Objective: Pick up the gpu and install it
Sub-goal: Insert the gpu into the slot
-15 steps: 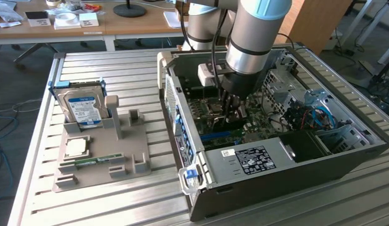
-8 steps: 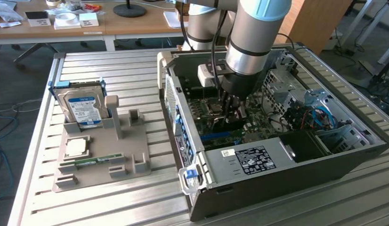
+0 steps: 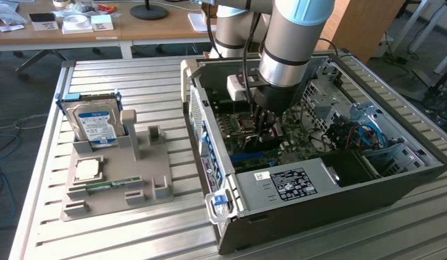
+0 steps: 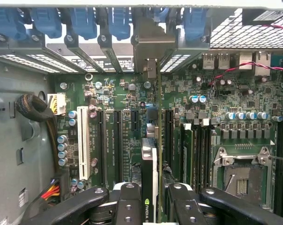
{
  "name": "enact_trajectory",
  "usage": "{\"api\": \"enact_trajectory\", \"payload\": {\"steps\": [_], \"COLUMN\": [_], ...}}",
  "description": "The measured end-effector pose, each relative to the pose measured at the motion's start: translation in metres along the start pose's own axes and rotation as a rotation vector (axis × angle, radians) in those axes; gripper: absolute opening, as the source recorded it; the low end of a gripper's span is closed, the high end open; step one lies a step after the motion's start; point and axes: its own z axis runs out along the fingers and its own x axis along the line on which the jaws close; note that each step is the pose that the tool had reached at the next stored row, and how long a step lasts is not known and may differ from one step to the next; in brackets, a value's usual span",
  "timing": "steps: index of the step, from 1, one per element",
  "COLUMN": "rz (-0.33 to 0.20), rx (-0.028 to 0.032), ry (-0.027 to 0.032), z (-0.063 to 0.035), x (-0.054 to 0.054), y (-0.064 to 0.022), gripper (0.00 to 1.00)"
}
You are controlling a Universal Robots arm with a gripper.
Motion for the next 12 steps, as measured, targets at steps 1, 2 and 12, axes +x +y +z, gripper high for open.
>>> {"api": "enact_trajectory", "payload": {"steps": [1,2,12], "rz": [0.0,0.0,0.0], "rx": [-0.0001,0.0,-0.0001], "ry": [0.0001,0.0,0.0001], "z": [0.0004,0.0009,0.005], "x": [0.0,0.0,0.0002], "y": [0.0001,0.0001,0.0005], "gripper": [0.27,0.27,0.27]}}
